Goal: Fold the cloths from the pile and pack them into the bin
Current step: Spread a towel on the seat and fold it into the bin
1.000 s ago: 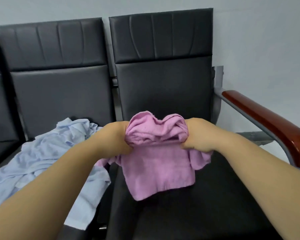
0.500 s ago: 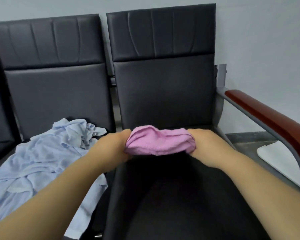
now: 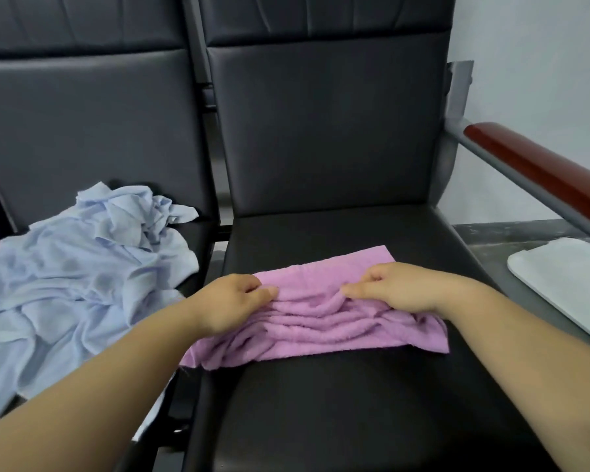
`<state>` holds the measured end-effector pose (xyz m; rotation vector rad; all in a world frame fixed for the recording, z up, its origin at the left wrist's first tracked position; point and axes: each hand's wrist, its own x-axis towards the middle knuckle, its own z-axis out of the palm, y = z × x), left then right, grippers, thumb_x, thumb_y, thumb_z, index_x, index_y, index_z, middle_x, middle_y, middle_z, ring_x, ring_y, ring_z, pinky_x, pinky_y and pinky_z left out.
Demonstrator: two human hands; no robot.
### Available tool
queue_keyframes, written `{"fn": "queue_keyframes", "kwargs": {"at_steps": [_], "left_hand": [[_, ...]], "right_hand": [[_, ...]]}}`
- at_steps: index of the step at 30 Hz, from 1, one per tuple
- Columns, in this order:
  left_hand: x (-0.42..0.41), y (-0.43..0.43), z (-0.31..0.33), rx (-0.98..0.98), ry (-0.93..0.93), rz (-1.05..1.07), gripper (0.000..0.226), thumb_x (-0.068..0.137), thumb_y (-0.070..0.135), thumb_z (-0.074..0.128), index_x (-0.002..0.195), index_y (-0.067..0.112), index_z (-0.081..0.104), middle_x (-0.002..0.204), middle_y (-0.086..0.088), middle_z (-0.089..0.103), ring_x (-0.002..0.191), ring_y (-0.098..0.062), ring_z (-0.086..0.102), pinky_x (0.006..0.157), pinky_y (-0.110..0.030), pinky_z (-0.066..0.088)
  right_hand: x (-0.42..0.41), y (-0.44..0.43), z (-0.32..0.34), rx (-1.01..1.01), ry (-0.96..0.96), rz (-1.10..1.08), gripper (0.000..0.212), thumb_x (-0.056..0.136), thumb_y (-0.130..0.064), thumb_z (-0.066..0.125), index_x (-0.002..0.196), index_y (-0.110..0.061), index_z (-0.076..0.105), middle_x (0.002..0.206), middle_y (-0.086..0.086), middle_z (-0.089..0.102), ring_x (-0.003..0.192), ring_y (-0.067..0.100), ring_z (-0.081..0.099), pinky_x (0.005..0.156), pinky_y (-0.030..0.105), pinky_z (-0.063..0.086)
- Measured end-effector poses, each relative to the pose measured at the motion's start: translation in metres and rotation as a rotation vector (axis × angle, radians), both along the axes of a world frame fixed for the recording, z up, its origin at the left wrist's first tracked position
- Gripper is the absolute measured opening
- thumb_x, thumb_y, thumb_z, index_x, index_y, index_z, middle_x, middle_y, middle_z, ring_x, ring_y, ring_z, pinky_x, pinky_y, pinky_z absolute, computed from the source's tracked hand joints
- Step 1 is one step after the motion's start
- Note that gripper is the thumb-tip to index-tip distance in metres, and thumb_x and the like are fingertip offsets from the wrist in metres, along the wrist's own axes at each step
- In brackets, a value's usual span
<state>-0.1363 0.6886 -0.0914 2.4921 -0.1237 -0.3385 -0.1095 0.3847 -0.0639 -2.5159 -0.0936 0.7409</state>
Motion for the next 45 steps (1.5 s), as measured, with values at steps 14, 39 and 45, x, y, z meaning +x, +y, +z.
{"fn": "queue_keyframes", "kwargs": {"at_steps": [14,39,45], "left_hand": [[-0.017,0.012,0.007,0.15,0.14,0.016,0.037,0.097,0.05,0.058,0.074,0.021,0.065,0.074,-0.002,0.067,0.072,-0.019,0.062,0.076,-0.032,0.051],[-0.012,0.024,0.016,-0.06,0.074,0.218,0.039,0.091,0.012,0.057,0.056,0.016,0.042,0.056,0.0,0.038,0.054,-0.014,0.035,0.048,-0.024,0.032],[-0.01,0.022,0.001,0.131,-0.019,0.196,0.04,0.098,0.021,0.057,0.06,0.013,0.049,0.052,0.005,0.045,0.051,-0.011,0.041,0.05,-0.022,0.035]], "right_hand": [[-0.001,-0.017,-0.004,0.075,0.213,-0.139,0.027,0.084,-0.017,0.08,0.108,-0.011,0.068,0.091,0.012,0.069,0.077,0.025,0.054,0.062,0.035,0.044],[0.014,-0.032,-0.006,0.052,0.159,-0.13,0.024,0.079,0.007,0.062,0.076,-0.016,0.056,0.073,0.006,0.047,0.062,0.018,0.041,0.048,0.023,0.032],[0.017,-0.022,-0.001,0.176,0.208,-0.192,0.028,0.082,-0.033,0.084,0.089,-0.017,0.062,0.082,0.004,0.059,0.071,0.017,0.049,0.06,0.027,0.039]]}}
